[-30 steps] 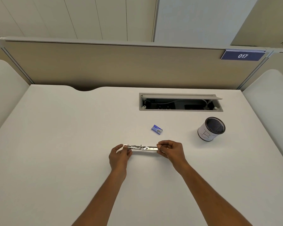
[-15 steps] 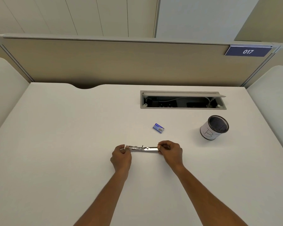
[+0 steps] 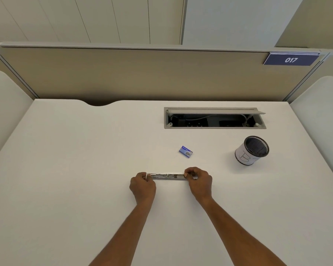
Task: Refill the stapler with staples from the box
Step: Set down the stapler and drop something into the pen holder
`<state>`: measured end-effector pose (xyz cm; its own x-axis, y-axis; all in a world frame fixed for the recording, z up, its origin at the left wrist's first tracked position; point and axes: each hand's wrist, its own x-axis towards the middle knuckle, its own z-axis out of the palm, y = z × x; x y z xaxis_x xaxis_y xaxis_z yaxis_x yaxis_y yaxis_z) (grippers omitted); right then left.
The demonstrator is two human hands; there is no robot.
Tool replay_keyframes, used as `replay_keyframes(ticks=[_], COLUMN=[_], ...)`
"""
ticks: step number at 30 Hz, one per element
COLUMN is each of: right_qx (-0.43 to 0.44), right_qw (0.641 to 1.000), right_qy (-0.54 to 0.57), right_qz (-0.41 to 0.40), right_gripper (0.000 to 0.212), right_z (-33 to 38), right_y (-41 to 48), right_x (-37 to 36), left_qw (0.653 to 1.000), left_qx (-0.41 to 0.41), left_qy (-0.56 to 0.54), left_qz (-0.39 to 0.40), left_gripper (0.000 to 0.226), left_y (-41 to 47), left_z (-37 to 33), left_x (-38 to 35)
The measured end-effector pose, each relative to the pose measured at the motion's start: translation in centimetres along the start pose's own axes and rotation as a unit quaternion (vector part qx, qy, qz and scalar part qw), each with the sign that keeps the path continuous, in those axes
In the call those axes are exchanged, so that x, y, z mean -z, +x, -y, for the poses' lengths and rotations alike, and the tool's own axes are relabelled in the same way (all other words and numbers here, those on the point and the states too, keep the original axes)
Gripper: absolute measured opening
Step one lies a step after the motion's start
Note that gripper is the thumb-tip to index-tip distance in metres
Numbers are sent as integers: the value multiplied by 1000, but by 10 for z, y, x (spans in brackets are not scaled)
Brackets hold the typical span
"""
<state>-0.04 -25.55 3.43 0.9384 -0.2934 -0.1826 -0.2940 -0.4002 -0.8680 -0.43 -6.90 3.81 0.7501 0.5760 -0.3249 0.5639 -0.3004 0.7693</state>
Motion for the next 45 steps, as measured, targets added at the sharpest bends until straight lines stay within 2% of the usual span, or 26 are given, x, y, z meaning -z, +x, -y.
replay_keyframes(ticks=[8, 14, 18, 21, 23, 27, 31, 34, 40, 45], right_qx=[-13, -62, -109, -114, -107, -84, -41, -18, 71, 95], right_qw=[1000, 995, 982, 970, 962, 949, 949, 954, 968, 976], right_qy=[-1, 73, 154, 214, 253, 303, 312, 293, 208, 138], right_qz=[10, 25, 16, 13, 13, 2, -15, -59, -118, -139], right_gripper=[17, 16, 11, 10, 11, 14, 13, 14, 18, 19], right_z=[1, 0, -2, 4, 11, 31, 52, 63, 70, 64], right_y=[4, 11, 18, 26, 33, 50, 65, 73, 88, 99], right_x=[3, 13, 24, 38, 50, 81, 118, 146, 194, 219], left_qw=[1000, 999, 999, 1000, 998, 983, 943, 910, 876, 839], left_qx=[10, 8, 9, -7, -43, -177, -329, -412, -446, -458], left_qy=[29, 37, 32, 13, 0, 2, 25, 51, 121, 226], left_qz=[2, -9, -5, -21, -39, -46, -38, 12, 138, 188], left_gripper=[21, 20, 23, 26, 27, 24, 23, 27, 30, 49], left_y=[1, 2, 3, 0, -8, -24, -36, -50, -73, -76], left_z=[-5, -6, -6, -8, -13, -24, -42, -57, -66, -59], left_x=[-3, -4, -2, 1, 2, -7, -30, -57, -114, -143])
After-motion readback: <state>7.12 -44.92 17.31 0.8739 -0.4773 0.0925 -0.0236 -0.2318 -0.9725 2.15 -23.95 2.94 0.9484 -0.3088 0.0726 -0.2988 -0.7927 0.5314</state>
